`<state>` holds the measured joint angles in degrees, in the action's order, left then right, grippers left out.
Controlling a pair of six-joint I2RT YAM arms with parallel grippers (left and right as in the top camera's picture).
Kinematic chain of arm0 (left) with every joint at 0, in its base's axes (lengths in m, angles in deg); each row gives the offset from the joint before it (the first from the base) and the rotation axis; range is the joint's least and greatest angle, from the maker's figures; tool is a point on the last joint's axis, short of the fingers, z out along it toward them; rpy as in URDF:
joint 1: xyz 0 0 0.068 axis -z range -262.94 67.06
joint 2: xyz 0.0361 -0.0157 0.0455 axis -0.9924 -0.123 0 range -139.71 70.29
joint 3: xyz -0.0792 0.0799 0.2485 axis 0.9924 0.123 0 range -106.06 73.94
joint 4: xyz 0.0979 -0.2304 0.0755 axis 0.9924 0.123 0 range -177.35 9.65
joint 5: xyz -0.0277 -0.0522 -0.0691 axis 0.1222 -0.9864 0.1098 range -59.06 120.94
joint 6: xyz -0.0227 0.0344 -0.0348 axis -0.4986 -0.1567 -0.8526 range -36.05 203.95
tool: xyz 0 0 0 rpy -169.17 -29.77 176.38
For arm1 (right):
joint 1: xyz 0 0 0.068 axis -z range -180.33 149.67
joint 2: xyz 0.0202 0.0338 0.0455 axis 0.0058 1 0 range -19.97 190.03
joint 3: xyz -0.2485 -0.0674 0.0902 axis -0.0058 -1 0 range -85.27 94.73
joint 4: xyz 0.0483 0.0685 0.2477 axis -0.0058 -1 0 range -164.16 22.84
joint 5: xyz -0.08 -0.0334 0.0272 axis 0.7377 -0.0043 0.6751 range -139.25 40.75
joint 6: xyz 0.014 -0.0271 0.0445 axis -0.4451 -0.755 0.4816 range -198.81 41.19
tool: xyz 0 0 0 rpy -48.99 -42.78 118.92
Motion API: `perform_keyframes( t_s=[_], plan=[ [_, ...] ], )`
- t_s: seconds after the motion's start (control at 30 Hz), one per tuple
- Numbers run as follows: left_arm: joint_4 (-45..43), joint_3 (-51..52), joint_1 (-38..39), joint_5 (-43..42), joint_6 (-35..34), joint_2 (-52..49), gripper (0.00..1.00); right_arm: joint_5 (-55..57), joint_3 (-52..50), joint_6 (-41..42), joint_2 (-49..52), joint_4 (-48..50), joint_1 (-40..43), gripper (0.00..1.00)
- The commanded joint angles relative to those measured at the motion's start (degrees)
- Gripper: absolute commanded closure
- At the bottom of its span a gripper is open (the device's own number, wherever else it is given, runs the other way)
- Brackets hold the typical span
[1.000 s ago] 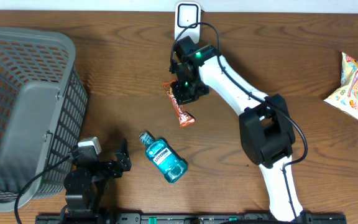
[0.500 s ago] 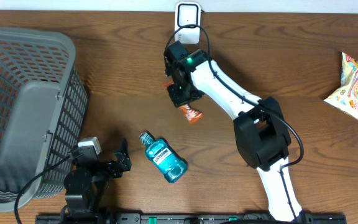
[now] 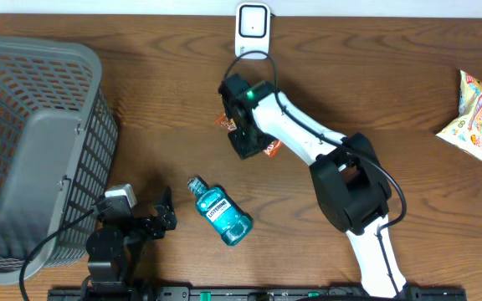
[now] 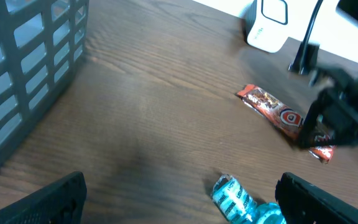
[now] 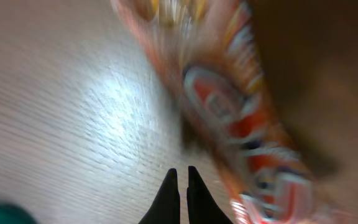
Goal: Scan the item barcode
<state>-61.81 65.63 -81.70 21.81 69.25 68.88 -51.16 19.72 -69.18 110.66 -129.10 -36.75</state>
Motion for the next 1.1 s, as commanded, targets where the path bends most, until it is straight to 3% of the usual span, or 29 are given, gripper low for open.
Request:
perform_keyframes(
  t_s=[0.0, 0.37, 0.77, 1.07],
  plan=[
    [0.92, 0.81, 0.13, -0.70, 0.72, -0.04, 0.02, 6.38, 9.14, -1.16, -2.75, -0.61, 0.48, 0.99],
    [0.92, 0.81, 0.13, -0.70, 0.72, -0.04, 0.02, 8.41, 5.40, -1.55, 0.81, 6.95, 0.52, 0.99],
    [0.92, 0.81, 0.13, -0.70, 0.72, -0.04, 0.02, 10.40, 2.97, -1.33, 5.11, 5.73, 0.33, 0.99],
    [0.92, 0.81, 0.13, -0.70, 0.72, -0.04, 0.02, 12.94, 14.64, -1.53, 1.29, -7.52, 1.44, 0.99]
  ],
)
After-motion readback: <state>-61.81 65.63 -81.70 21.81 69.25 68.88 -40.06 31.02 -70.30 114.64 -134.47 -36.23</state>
